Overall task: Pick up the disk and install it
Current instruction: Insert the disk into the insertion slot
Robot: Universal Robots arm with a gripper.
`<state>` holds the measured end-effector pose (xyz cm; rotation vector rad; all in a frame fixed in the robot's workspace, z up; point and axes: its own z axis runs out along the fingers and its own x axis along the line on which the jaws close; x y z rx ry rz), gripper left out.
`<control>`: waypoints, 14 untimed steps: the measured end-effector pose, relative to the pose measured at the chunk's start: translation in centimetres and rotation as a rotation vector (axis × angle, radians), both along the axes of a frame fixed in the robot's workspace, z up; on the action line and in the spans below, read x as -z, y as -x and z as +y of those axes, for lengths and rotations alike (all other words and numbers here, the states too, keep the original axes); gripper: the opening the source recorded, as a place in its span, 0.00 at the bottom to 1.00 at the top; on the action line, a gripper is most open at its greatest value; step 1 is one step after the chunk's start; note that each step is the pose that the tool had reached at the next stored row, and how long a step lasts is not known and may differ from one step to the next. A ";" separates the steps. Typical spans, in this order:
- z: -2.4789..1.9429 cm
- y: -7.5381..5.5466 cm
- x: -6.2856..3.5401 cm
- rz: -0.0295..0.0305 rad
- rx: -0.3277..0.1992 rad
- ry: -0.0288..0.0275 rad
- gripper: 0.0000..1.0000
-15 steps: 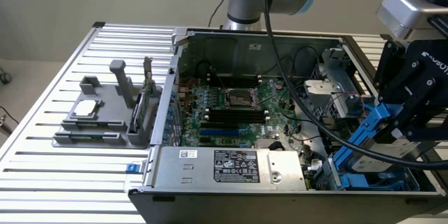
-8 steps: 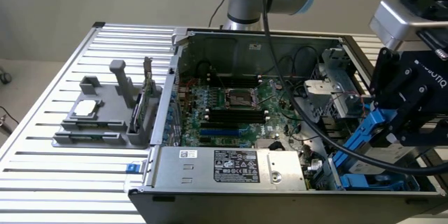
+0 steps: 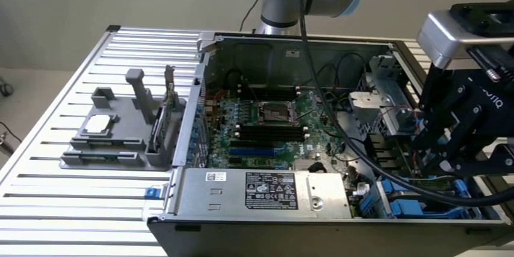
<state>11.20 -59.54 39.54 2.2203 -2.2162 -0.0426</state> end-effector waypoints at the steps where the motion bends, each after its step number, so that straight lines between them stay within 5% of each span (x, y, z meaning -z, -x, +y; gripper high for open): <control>1: 0.00 0.0 0.07 -0.0002 0.000 0.0001 0.41; 14: 0.31 -1.0 0.18 -0.0046 0.000 0.0000 0.41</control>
